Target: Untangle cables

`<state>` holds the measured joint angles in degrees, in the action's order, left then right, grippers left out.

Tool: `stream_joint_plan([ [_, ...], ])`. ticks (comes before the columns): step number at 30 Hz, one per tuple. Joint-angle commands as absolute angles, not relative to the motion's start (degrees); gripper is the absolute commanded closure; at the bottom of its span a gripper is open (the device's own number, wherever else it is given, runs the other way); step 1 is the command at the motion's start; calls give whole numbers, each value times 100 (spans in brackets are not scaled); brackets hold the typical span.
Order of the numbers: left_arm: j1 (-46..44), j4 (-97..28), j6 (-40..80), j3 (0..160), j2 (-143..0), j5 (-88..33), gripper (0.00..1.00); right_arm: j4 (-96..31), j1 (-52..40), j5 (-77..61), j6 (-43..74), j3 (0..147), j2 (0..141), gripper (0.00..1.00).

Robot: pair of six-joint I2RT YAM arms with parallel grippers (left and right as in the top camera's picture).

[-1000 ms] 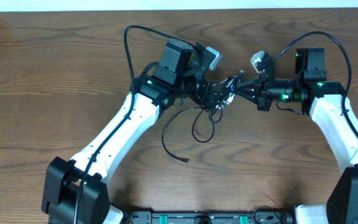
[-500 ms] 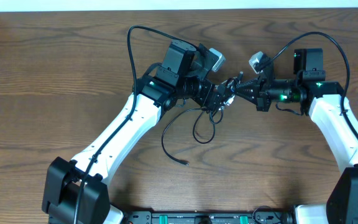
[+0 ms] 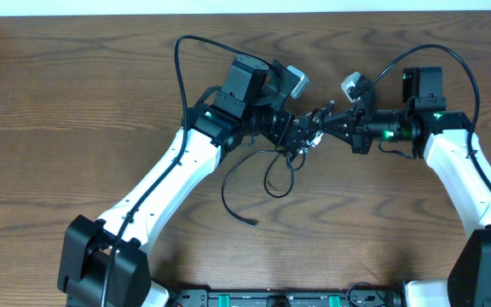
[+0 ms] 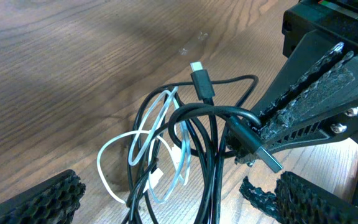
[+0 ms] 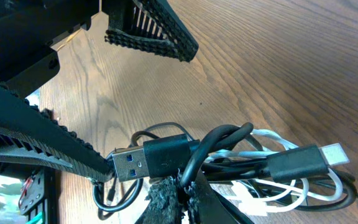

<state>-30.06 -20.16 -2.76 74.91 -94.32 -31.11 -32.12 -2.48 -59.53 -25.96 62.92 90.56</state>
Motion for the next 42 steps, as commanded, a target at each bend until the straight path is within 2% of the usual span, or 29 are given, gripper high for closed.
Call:
stream_joint_plan([
  [1, -2993, -1986, -226, 7599, -9430, -3055, 1, -3218, -274, -6125, -2574, 6294, 8952, 99],
  [42, -2998, -1702, -224, 7599, -9743, -2884, 1, -3282, -504, -6794, -2687, 6294, 8952, 99],
])
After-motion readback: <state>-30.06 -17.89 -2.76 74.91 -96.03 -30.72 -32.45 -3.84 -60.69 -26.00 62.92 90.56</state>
